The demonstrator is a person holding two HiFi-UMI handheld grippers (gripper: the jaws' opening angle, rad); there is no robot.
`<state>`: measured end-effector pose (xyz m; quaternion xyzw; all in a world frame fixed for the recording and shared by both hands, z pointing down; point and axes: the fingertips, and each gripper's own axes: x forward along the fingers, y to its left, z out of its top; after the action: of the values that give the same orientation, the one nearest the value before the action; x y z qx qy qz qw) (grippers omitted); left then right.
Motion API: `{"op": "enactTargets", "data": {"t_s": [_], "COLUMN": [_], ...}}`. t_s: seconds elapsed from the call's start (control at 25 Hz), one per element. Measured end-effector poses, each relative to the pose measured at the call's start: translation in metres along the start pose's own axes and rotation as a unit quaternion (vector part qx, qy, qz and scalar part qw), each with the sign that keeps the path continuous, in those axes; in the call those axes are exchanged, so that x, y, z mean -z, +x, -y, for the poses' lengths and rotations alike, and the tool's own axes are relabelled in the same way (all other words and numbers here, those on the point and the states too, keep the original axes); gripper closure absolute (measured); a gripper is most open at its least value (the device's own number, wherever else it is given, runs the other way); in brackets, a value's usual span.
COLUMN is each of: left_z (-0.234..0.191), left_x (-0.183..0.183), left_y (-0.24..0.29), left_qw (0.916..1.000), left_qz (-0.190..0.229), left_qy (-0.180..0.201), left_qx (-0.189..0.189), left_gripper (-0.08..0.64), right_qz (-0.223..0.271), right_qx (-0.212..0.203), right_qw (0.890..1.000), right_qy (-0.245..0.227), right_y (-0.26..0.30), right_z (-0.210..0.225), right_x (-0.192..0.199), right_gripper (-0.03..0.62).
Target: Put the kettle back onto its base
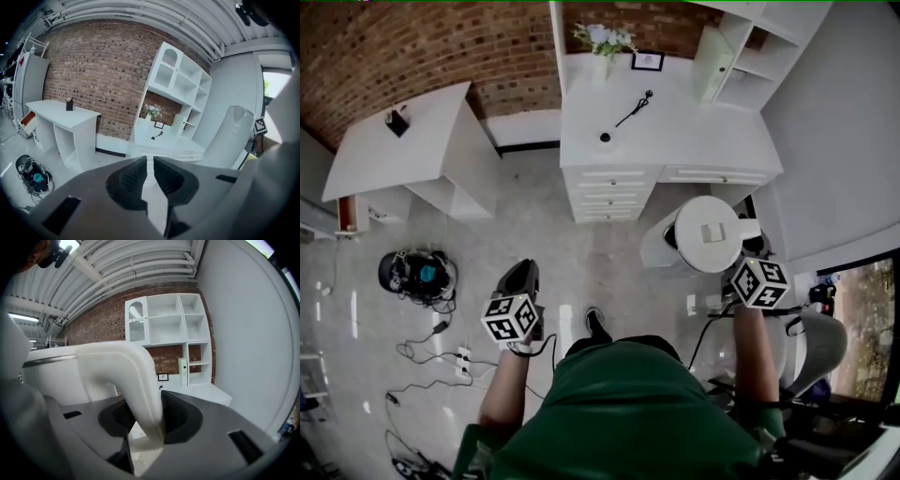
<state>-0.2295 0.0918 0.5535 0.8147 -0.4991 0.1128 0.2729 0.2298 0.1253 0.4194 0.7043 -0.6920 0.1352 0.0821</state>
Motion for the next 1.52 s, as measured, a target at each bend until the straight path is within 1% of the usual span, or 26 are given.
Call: {"op": "enactTargets", "data": {"t_s": [0.16, 0.36, 0.56, 0.72, 0.92, 1.2, 1.52], "left_z": [-0.025, -0.043, -0.055, -0.068, -0.066, -0.055, -0.048], "left_x": [-0.004, -0.009, -0.017, -0.029, -0.057, -0.100, -0.134], "left_y": [0.008, 0.013, 0.028, 0.045, 0.082, 0.150, 0.188], "left_qw": [0.9999, 0.9996, 0.9989, 0.9977, 0.9964, 0.9945, 0.9905], "left_qz": [-0.007, -0.009, -0.009, -0.006, 0.003, 0.014, 0.023], "left_qy": [-0.004, -0.013, -0.016, -0.020, -0.025, -0.031, -0.038], "left_qx": [-0.008, -0.024, -0.042, -0.064, -0.081, -0.100, -0.131], "left_gripper": [0.503, 0.503, 0.503, 0.503, 0.503, 0.503, 0.503], "right_qz": [-0.008, -0.015, -0.018, -0.022, -0.025, -0.026, -0.033], "right_qx": [0.006, -0.001, -0.013, -0.031, -0.053, -0.088, -0.135], "right_qw": [1.000, 1.000, 1.000, 0.999, 0.998, 0.995, 0.989], "right_qy": [-0.001, 0.001, 0.005, 0.007, -0.001, -0.035, -0.048], "right_y": [0.031, 0.064, 0.107, 0.148, 0.206, 0.300, 0.381], "right_z": [-0.008, -0.014, -0.014, -0.015, -0.007, 0.006, 0.004], "right_x": [-0.001, -0.002, -0.003, -0.005, -0.018, -0.044, -0.062], "right_gripper": [0.443, 0.443, 0.443, 0.443, 0.443, 0.442, 0.442]}}
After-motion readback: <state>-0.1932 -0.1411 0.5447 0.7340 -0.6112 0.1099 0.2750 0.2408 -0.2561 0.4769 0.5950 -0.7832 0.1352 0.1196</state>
